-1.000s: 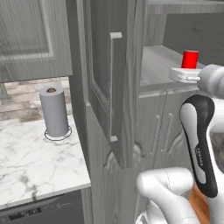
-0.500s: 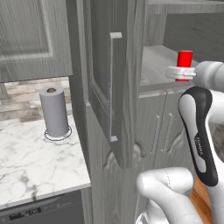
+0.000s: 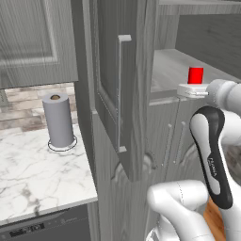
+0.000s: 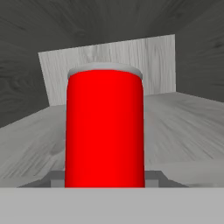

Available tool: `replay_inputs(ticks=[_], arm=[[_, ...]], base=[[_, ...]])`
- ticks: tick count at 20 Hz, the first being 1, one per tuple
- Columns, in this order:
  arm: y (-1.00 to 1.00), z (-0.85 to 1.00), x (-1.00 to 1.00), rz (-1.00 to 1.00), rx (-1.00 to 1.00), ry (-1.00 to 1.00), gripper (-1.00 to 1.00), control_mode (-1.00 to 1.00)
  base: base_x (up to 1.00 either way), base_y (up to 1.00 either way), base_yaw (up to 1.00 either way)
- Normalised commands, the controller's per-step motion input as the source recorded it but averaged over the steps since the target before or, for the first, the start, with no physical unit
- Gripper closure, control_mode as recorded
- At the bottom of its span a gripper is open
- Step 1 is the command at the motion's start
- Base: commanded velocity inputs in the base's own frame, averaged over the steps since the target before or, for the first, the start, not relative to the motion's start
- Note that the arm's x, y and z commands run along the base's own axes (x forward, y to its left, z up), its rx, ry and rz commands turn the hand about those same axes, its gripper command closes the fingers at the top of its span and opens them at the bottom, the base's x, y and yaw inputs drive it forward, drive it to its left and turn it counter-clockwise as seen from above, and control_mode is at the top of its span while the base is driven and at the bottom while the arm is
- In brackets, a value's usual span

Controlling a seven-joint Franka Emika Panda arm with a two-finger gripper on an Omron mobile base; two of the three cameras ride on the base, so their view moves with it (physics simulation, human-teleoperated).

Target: Pick the can from the counter and place it in the open cabinet.

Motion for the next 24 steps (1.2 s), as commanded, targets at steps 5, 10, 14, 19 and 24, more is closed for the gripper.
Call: replay_inputs(ticks=[5,10,14,19,24], arm=[[0.0,-0.18,0.14,0.0,0.0,-0.14,1.0,-1.0],[0.0,0.0,0.09,0.0,0.0,-0.01,1.0,-1.0],[0.0,0.1,0.06,0.0,0.0,0.0,1.0,-1.0],[0.0,0.17,0.1,0.0,0.0,0.0,1.0,-1.0],[0.0,0.19,0.08,0.0,0.0,0.0,1.0,-1.0]], base=[[0.0,0.0,0.0],[0.0,0.0,0.0],[0.0,0.0,0.0],[0.0,0.0,0.0],[0.0,0.0,0.0]])
